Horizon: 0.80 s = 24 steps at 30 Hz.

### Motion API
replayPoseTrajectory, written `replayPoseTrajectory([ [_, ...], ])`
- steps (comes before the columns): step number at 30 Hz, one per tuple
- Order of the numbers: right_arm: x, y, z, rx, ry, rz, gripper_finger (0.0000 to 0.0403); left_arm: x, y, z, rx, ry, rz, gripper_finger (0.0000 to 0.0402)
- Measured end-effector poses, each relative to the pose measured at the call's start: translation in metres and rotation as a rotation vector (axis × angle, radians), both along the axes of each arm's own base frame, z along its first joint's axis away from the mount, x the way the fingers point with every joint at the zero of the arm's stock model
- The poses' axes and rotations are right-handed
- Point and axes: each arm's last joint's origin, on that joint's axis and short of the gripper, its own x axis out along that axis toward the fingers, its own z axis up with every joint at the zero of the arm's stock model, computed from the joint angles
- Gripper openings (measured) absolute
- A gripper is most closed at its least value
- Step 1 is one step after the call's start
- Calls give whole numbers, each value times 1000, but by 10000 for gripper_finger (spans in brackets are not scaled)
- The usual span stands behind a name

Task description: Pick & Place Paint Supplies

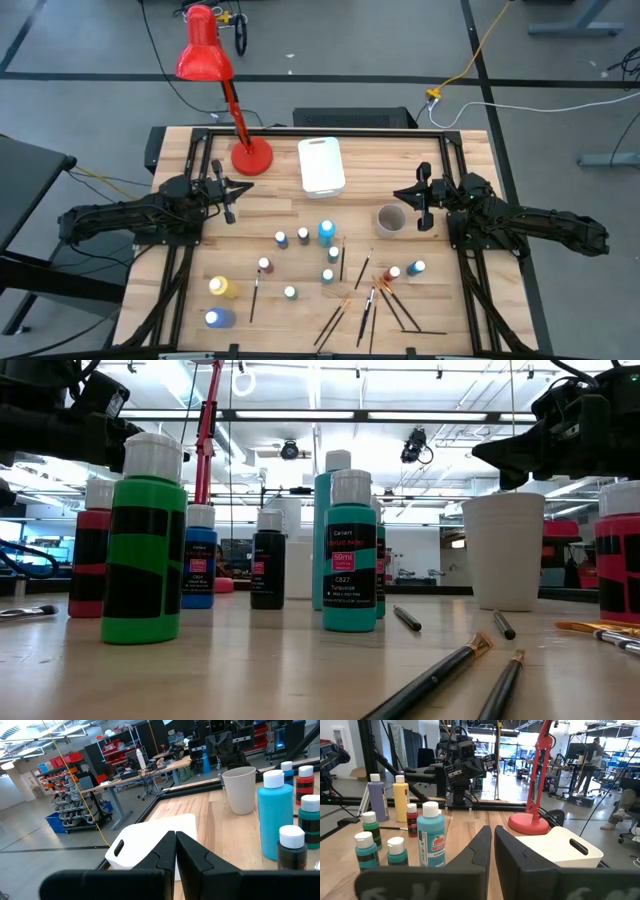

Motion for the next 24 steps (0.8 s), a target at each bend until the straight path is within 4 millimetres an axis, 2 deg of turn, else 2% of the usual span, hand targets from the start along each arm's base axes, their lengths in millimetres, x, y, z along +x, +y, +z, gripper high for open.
replayPoseTrajectory([
  [24,0,0,0,0,0,0,26,0,0,1,2,-8,0,22],
])
